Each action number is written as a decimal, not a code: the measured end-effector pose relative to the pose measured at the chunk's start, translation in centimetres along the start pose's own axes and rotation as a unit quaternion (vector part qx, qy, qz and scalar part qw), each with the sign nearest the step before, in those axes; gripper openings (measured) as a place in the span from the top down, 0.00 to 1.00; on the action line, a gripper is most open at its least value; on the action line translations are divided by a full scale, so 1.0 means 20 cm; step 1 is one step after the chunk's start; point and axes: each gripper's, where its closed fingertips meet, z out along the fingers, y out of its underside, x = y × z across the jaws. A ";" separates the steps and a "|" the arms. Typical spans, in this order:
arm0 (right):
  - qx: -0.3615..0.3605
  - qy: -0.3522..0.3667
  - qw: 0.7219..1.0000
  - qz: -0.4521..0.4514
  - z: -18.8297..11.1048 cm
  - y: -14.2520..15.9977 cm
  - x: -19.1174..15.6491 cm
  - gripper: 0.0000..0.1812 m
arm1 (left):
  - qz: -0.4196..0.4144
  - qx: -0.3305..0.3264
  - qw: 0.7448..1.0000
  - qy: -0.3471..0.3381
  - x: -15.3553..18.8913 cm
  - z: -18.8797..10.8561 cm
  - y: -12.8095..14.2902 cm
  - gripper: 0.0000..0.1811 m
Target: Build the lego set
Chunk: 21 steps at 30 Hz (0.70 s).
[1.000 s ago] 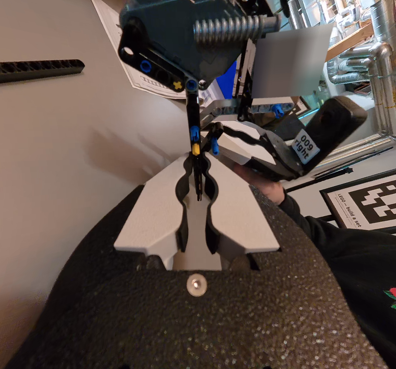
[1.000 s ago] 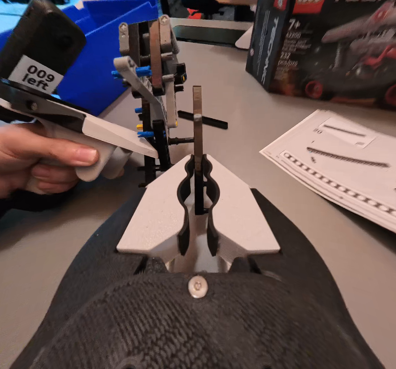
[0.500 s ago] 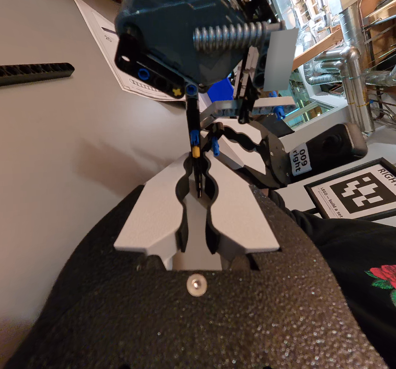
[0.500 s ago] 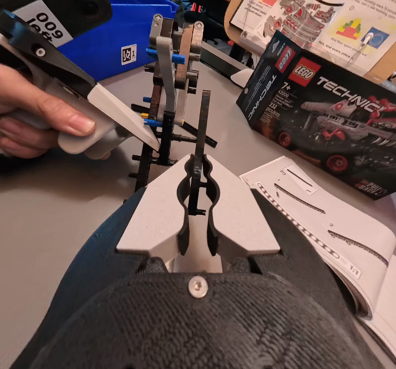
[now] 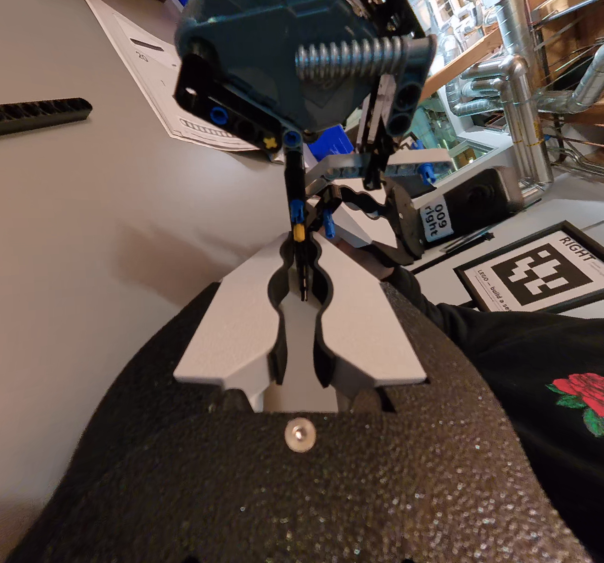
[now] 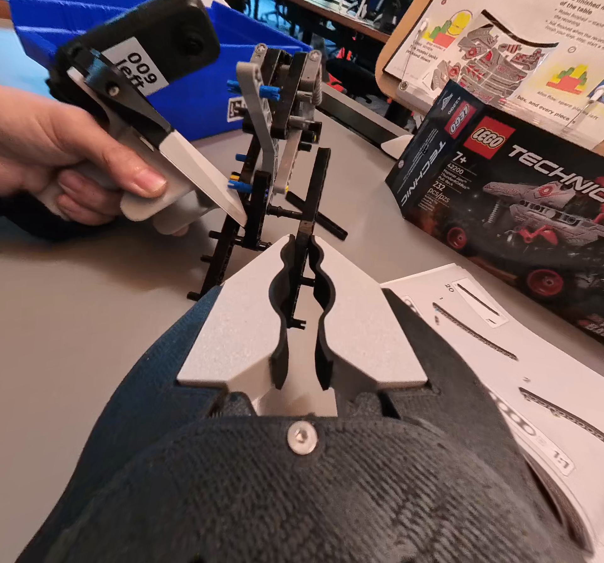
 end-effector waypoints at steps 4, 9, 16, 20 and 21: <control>0.032 -0.027 0.998 0.041 -0.02 -0.03 -0.01 0.97 | -0.016 0.004 0.999 0.034 0.04 0.00 0.00 0.97; 0.018 0.021 0.999 -0.023 -0.02 -0.02 0.01 0.97 | -0.013 0.010 1.000 0.018 0.03 0.02 -0.01 0.97; 0.016 0.048 0.998 -0.049 -0.03 -0.01 0.03 0.97 | 0.011 0.011 1.000 0.008 0.02 0.04 0.00 0.97; 0.021 0.034 0.999 -0.022 -0.03 -0.01 0.03 0.97 | 0.051 0.006 0.999 -0.019 0.02 0.04 0.00 0.97; 0.028 0.027 0.999 -0.003 -0.03 -0.02 0.04 0.97 | 0.065 0.009 0.998 -0.024 0.02 0.04 -0.01 0.97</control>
